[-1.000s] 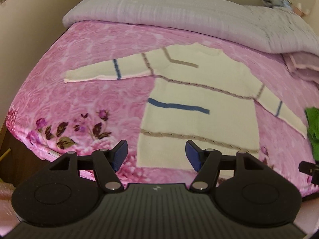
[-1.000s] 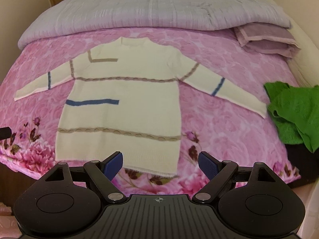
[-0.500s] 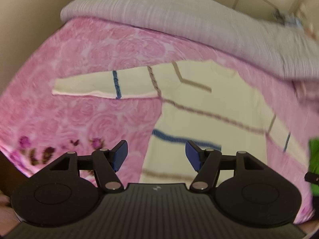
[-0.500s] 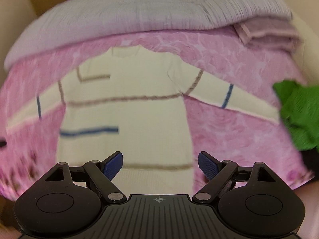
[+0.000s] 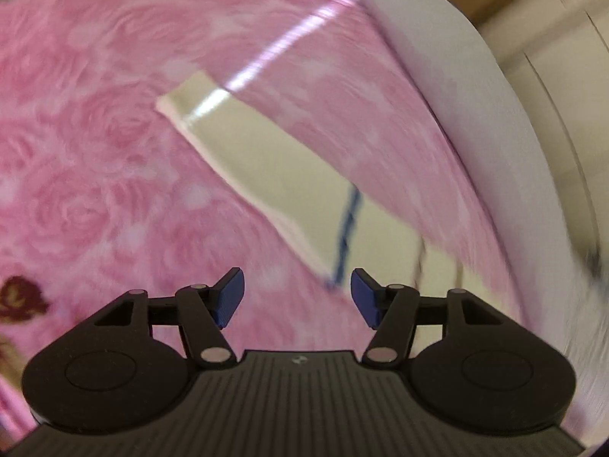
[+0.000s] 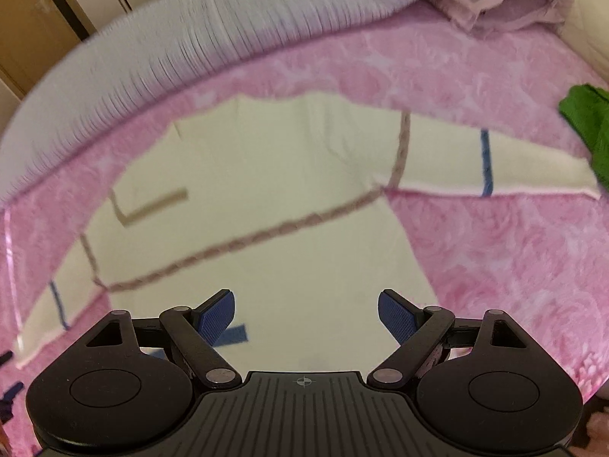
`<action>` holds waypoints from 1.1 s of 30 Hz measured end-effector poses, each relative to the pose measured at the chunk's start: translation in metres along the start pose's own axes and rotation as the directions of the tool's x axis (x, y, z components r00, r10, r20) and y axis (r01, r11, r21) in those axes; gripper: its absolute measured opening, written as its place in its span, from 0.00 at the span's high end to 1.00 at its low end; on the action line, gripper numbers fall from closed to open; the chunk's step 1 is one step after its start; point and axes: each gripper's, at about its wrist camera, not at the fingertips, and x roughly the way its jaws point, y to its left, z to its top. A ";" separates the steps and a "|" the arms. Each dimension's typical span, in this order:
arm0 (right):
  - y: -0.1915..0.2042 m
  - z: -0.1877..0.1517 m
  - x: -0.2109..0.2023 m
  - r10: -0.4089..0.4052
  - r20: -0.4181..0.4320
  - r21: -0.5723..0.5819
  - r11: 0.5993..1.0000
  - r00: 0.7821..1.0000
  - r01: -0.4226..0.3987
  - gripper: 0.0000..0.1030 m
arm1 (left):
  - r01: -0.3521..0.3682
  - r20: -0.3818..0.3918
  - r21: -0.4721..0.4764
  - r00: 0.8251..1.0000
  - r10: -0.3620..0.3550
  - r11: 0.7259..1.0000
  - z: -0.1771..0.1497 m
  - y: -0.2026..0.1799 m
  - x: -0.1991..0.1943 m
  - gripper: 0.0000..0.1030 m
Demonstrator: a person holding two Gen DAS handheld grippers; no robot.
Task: Fold clothes
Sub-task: 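Grasp a sweater sleeve with the left gripper and fold it across the body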
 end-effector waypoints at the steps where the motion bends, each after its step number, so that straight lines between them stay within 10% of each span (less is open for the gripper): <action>1: 0.000 -0.001 0.009 0.001 -0.011 0.008 1.000 1.000 -0.001 0.17 | 0.014 0.017 -0.047 1.000 -0.013 0.999 0.009 0.009 0.009 0.46; 15: -0.018 0.010 0.090 -0.019 -0.095 0.030 0.999 0.995 0.021 0.17 | 0.003 0.161 -0.202 0.986 0.030 0.979 0.050 0.062 0.079 0.62; 18: -0.029 0.013 0.097 -0.009 -0.104 0.032 0.999 0.995 0.013 0.17 | -0.026 0.193 -0.164 0.980 0.058 0.986 0.047 0.054 0.083 0.88; 21: -0.040 0.018 0.098 0.012 -0.107 0.007 1.000 0.994 -0.011 0.49 | -0.021 0.246 -0.097 0.968 0.044 0.995 0.042 0.033 0.074 0.97; 25: -0.069 0.022 0.092 0.008 -0.077 0.008 1.000 0.997 -0.007 0.58 | 0.102 0.331 0.096 0.935 -0.128 0.990 0.023 -0.028 0.034 0.97; 29: -0.109 0.030 0.085 -0.007 -0.068 0.062 0.998 0.998 0.012 0.59 | 0.332 0.206 0.317 0.890 -0.406 0.888 -0.036 -0.117 0.000 0.97; 33: -0.136 0.042 0.077 -0.023 -0.038 0.093 0.995 0.999 0.026 0.59 | 0.553 -0.145 0.496 0.813 -0.563 0.670 -0.146 -0.209 0.011 0.91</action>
